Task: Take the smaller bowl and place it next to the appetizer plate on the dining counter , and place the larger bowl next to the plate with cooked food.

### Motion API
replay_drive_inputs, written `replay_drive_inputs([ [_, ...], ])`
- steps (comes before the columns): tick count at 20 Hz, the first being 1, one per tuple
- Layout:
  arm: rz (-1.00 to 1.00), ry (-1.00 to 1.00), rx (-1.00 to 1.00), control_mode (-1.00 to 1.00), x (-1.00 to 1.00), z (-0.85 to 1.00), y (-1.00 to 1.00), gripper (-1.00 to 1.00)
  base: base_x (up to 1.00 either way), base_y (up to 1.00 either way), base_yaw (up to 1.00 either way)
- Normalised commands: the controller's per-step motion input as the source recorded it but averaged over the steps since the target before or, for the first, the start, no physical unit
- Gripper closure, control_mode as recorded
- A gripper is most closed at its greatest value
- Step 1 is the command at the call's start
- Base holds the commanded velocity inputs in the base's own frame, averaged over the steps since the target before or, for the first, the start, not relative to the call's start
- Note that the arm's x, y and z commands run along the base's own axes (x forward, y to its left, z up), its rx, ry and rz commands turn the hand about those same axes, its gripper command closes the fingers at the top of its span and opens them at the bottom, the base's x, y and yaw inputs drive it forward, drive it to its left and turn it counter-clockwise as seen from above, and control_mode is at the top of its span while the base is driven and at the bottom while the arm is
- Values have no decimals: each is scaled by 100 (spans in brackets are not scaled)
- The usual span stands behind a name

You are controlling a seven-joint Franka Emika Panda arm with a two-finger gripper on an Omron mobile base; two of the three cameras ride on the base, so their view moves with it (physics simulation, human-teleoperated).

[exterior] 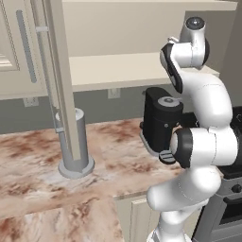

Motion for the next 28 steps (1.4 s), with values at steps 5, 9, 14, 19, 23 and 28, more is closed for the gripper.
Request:
replay_drive_inputs([
  [5,0,0,0,-100,7,-2,0,100,0,0,0],
  [9,0,0,0,-100,-12,-7,2,100,0,0,0],
  [14,0,0,0,-100,-72,-25,31,100,0,0,0],
  [19,3,-2,0,-100,-100,-11,46,100,0,0,0],
  [23,19,-3,0,-100,-100,-3,70,100,0,0,0],
  [28,40,0,0,-100,-100,-1,82,100,0,0,0],
])
